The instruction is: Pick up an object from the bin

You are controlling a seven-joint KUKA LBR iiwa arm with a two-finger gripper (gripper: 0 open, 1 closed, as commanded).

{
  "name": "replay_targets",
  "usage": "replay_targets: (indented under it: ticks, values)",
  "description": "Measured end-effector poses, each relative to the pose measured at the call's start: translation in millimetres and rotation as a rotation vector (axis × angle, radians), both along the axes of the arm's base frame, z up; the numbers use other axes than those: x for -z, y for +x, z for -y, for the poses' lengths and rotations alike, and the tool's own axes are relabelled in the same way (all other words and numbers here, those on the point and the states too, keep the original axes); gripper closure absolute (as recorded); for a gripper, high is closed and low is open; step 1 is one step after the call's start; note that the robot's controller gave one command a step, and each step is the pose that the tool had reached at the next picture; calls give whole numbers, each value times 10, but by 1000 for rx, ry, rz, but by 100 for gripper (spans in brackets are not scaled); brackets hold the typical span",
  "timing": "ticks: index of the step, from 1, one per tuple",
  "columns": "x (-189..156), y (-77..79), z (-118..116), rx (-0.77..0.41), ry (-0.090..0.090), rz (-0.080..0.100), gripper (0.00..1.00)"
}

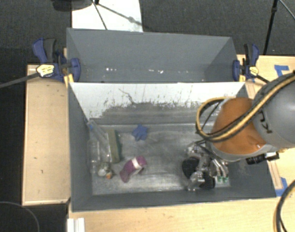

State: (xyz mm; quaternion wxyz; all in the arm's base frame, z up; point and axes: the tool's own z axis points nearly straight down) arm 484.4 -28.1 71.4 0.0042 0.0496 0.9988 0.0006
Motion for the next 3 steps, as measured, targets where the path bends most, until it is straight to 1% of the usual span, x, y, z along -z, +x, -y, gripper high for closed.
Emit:
replay_targets:
  ticks: [1,2,3]
  values:
    - [-305,-32,303,23,-2,-3,0]
    - [-293,82,139,305,1,-4,0]
    - [-5,327,736,197,-1,-2,0]
